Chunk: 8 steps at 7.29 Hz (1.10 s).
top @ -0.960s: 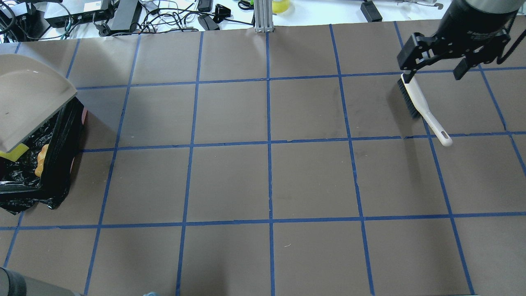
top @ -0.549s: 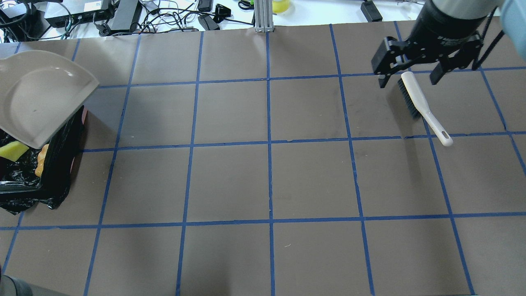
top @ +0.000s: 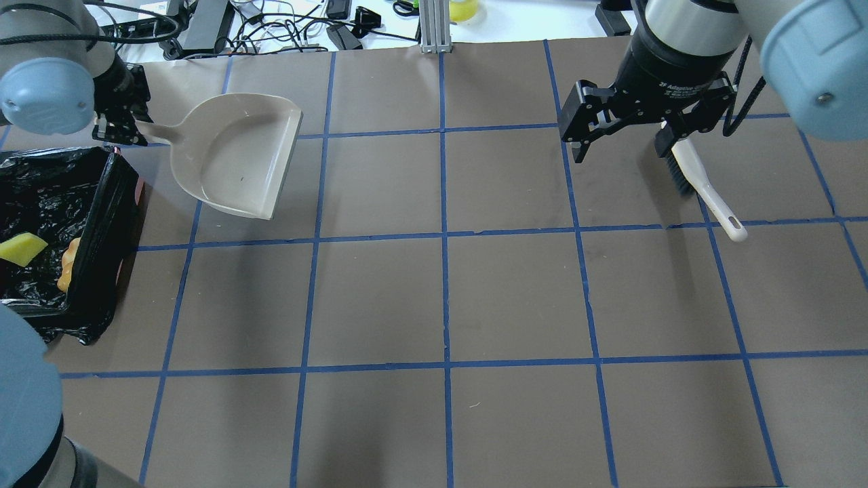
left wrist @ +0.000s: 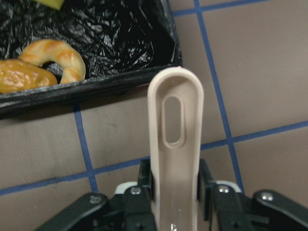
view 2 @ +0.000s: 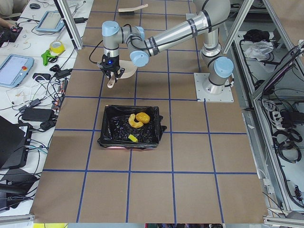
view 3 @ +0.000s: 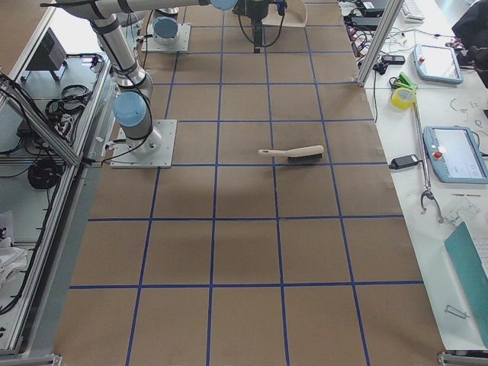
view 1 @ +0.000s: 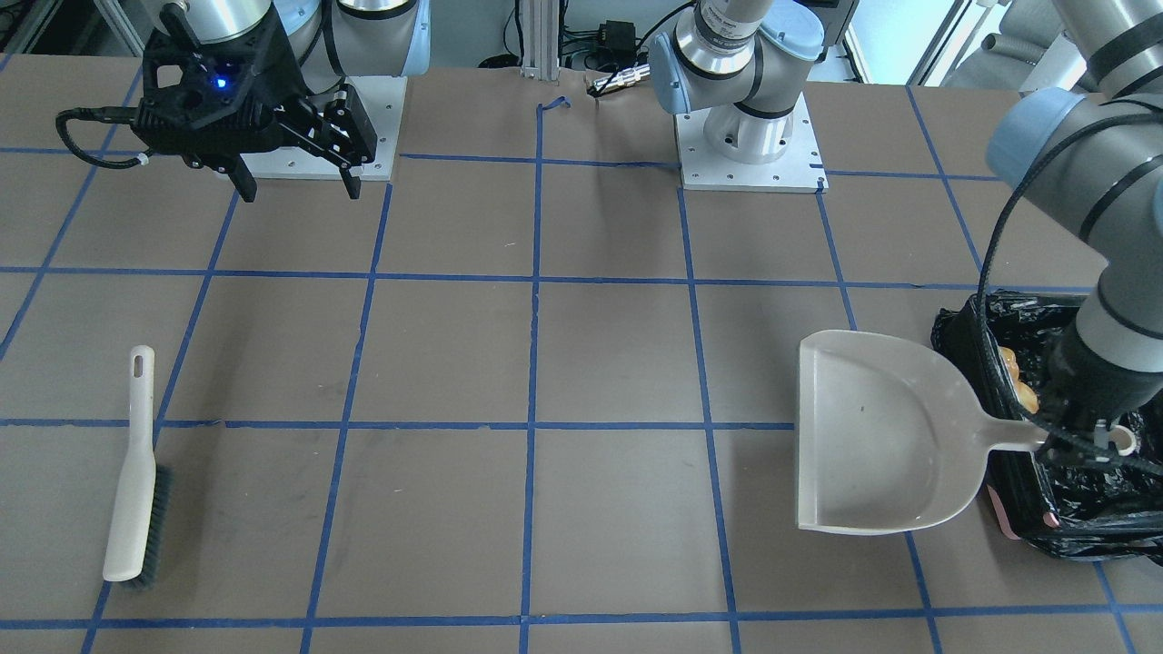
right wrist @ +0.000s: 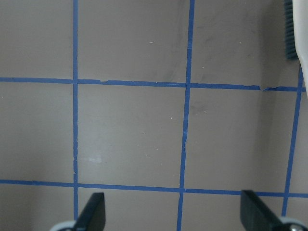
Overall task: Sweep and dump trash into bin
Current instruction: 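Set the dustpan down on the table and release it with the left gripper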
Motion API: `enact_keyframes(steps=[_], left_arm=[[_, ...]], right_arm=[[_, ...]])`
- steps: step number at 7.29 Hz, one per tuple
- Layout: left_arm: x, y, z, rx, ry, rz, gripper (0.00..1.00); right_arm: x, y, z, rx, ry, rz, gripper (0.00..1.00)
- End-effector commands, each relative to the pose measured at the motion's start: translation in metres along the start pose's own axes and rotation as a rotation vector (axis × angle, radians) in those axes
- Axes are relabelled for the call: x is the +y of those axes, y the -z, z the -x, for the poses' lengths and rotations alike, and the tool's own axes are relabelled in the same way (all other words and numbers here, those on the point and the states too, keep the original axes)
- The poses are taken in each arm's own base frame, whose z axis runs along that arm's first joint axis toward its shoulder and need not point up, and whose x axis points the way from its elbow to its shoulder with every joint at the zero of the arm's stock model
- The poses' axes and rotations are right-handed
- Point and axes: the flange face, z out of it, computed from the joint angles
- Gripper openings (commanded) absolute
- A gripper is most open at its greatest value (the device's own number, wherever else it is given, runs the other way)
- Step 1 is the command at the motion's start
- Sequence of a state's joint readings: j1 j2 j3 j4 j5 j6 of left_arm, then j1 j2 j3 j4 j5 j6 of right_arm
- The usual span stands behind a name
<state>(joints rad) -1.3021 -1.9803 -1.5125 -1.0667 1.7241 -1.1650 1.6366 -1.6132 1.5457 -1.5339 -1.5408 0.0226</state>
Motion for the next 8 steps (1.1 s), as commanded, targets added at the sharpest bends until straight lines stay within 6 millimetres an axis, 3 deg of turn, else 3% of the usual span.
enact_keyframes(steps=[1, 2, 3, 4, 8], left_arm=[[0.038, -0.043, -0.023, 0.006, 0.038, 0.014, 0.00], [0.041, -0.064, -0.027, -0.014, 0.034, 0.023, 0.00], [0.036, -0.068, -0.042, 0.030, 0.039, 0.000, 0.00], [0.039, -0.081, -0.044, 0.017, 0.088, 0.013, 0.00], [0.070, -0.086, -0.040, -0.007, 0.063, 0.016, 0.00]], right_arm=[[0.000, -0.001, 0.000, 0.002, 0.001, 0.001, 1.00], [0.000, 0.000, 0.000, 0.002, 0.001, 0.000, 1.00], [0.000, 0.000, 0.000, 0.004, 0.001, 0.000, 1.00], [0.000, 0.000, -0.001, 0.007, 0.001, 0.000, 1.00], [0.000, -0.001, -0.001, 0.012, 0.001, 0.001, 1.00]])
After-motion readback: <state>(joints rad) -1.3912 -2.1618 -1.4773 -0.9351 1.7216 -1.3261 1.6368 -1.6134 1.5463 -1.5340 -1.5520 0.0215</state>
